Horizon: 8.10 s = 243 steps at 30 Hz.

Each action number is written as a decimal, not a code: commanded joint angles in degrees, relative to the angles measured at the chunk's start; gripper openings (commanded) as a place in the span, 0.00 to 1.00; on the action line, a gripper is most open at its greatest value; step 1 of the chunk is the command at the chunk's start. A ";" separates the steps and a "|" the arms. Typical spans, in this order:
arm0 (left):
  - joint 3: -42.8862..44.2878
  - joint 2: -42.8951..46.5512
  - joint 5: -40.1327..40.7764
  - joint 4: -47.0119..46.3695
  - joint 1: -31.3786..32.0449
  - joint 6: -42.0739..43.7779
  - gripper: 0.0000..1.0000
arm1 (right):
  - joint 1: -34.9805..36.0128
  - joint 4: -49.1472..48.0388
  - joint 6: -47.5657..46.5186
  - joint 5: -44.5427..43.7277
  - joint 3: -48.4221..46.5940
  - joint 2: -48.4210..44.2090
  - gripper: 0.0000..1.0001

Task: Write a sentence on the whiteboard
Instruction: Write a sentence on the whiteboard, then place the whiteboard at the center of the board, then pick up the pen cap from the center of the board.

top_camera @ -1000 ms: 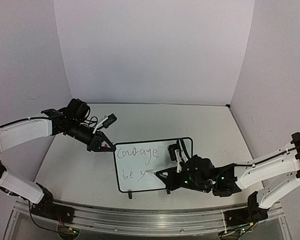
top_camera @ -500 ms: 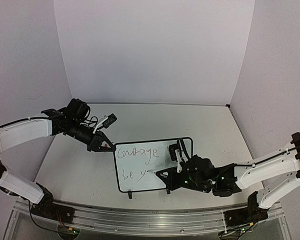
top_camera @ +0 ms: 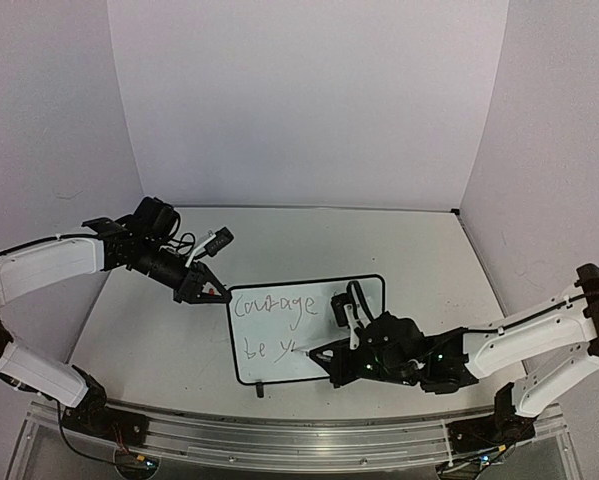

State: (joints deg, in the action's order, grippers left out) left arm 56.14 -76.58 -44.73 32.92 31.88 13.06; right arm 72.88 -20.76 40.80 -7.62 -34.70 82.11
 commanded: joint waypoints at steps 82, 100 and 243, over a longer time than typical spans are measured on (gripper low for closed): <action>0.59 -2.09 3.60 1.29 1.18 0.80 0.00 | -2.13 9.47 1.63 -2.61 -0.40 -5.65 0.00; 0.62 -1.82 3.43 1.22 1.26 0.79 0.00 | -2.13 9.75 0.62 -6.84 -0.66 -9.28 0.00; 14.86 -31.83 42.70 -3.27 -3.67 -39.47 0.43 | -41.37 34.91 -10.95 23.71 -39.30 4.05 0.00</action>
State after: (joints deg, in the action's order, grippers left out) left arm 67.61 -106.43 0.01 30.47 28.42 -27.18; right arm 31.64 14.62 28.85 15.84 -74.31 86.48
